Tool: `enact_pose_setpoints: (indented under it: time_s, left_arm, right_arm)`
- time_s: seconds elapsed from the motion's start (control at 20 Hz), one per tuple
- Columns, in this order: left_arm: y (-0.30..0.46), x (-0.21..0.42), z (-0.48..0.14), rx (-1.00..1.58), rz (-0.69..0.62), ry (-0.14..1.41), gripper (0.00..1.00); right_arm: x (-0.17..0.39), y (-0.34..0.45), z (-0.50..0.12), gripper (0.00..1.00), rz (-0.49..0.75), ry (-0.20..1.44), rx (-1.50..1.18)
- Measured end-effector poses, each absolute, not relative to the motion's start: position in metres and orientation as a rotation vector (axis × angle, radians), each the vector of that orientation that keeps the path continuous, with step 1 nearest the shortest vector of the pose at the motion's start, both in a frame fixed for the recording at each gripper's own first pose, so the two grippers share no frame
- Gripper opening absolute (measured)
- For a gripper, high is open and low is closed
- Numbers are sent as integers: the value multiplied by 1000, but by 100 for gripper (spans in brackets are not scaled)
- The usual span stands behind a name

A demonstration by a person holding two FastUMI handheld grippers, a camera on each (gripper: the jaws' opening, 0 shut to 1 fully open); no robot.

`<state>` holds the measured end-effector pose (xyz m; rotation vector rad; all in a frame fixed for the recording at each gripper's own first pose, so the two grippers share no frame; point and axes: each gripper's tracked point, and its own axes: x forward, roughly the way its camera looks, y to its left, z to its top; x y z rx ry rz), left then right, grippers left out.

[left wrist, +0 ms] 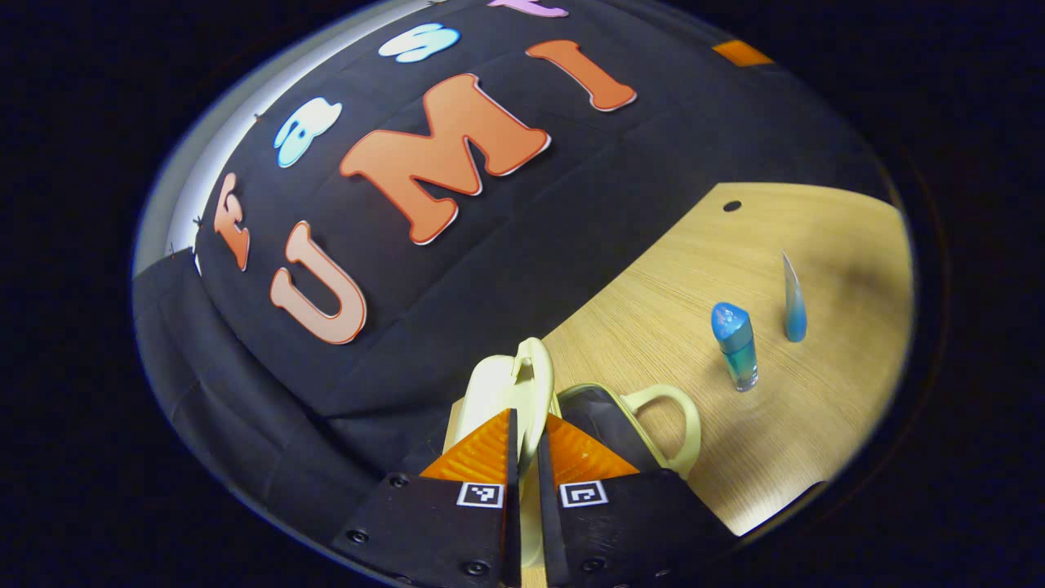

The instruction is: First open the suitcase, pack the skin care products into it, and then close the suitcase.

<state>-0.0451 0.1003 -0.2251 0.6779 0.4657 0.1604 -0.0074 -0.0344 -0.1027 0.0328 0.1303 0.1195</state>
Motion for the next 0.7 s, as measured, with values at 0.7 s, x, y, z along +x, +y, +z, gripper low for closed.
enact_pose_setpoints:
  time_s: [0.7]
  left_arm:
    - [292, -59, -146, 314, 258, 322, 13]
  right_arm:
    - [-2, 83, -88, 95, 84, 171, 18]
